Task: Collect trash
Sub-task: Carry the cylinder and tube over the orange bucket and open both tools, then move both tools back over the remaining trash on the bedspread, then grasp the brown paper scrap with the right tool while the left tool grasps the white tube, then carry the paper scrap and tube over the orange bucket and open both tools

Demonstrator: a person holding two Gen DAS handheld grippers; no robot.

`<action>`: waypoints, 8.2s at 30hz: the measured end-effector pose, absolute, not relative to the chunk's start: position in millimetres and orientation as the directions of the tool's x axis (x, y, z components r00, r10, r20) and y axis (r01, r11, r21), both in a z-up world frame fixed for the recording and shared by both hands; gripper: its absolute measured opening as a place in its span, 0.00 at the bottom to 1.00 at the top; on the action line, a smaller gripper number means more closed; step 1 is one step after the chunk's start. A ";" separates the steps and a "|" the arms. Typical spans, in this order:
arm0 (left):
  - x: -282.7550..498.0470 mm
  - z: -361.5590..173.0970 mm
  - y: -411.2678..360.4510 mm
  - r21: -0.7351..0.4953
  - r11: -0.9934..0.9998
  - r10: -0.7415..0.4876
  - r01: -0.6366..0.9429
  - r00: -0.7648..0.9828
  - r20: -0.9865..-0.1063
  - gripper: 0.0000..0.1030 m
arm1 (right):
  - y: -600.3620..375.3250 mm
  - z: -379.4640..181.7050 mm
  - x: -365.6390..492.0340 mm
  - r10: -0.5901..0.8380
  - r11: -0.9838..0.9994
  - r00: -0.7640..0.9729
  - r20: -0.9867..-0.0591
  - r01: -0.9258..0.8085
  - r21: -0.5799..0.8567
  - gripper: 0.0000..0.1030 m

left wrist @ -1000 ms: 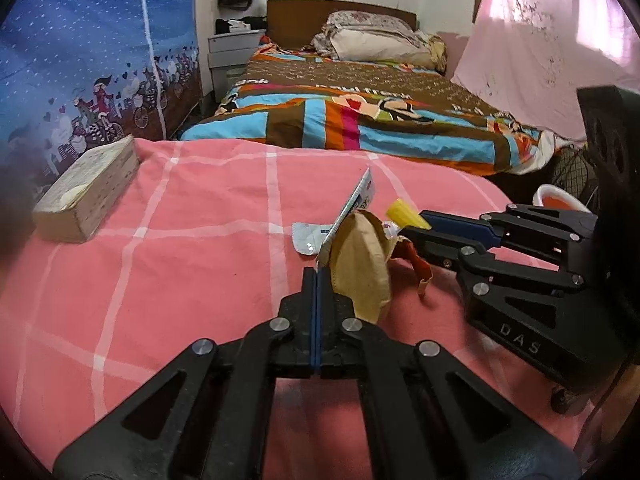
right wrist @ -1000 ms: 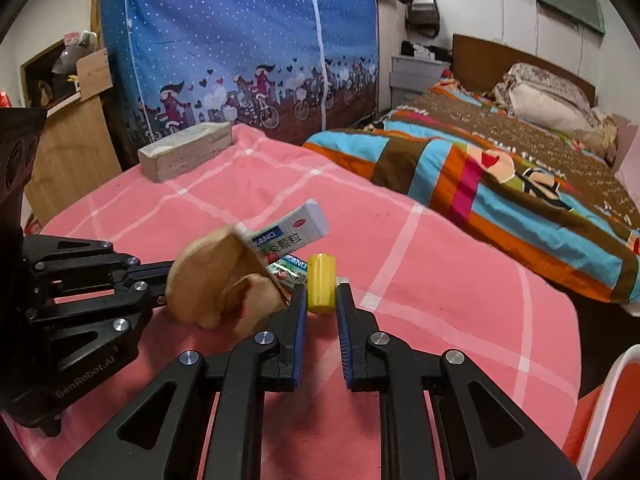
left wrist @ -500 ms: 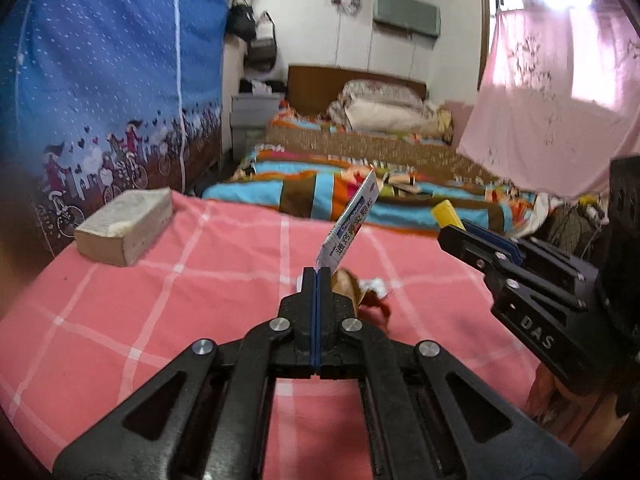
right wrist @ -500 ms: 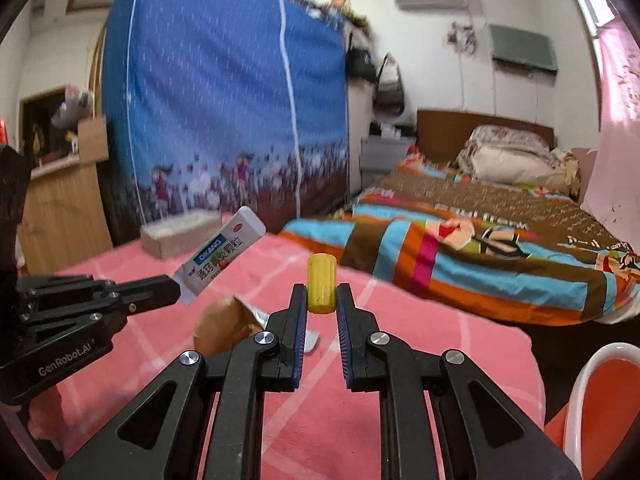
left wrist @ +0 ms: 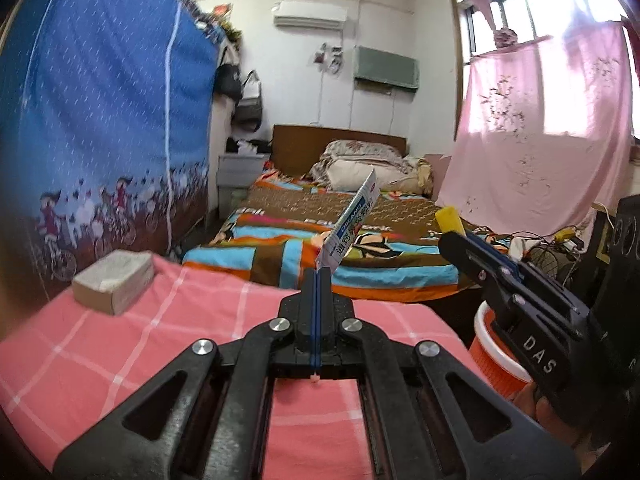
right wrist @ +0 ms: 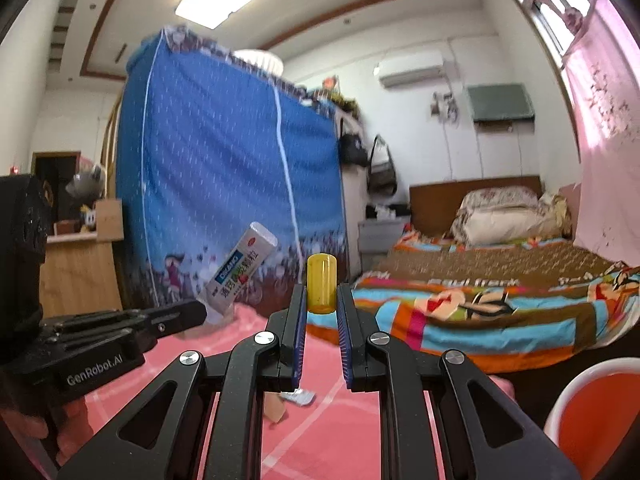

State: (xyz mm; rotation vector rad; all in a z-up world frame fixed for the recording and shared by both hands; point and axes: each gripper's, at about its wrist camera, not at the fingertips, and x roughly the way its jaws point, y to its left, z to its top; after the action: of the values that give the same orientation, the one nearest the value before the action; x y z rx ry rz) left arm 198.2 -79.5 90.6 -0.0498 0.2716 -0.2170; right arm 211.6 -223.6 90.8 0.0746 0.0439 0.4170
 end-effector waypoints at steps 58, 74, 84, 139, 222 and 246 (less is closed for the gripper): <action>202.4 53.1 -313.5 -0.170 0.773 -0.598 0.611 0.611 -0.519 0.03 | -444.7 52.4 158.1 -0.056 0.937 0.963 -0.262 0.141 0.320 0.13; 220.8 31.3 -324.5 -0.304 0.747 -0.630 0.592 0.483 -0.608 0.09 | -451.8 43.4 164.9 -0.089 0.921 0.932 -0.351 0.211 0.327 0.19; 221.4 43.5 -300.0 -0.305 0.779 -0.614 0.548 0.567 -0.549 0.28 | -447.7 48.2 163.5 -0.108 0.926 0.938 -0.328 0.215 0.309 0.39; 184.1 69.7 21.8 -0.088 0.988 0.109 -0.130 0.971 -0.213 1.00 | -184.3 73.6 209.6 0.281 0.960 0.959 -0.038 -0.280 0.033 1.00; 307.1 22.9 -66.7 -0.092 0.916 -0.328 0.390 0.598 -0.732 0.07 | -218.1 21.2 301.2 0.374 0.922 0.700 -0.608 -0.349 0.166 0.15; 224.9 107.0 -110.9 -0.104 0.916 -0.399 0.388 0.851 -0.342 0.07 | -272.7 93.3 210.4 0.315 0.941 0.947 -0.060 -0.303 0.154 0.14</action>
State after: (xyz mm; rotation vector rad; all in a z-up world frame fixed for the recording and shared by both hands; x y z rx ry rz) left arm 224.9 -110.9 107.0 -0.0309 0.3669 -0.4149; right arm 210.4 -272.7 93.3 0.1436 0.0840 0.3154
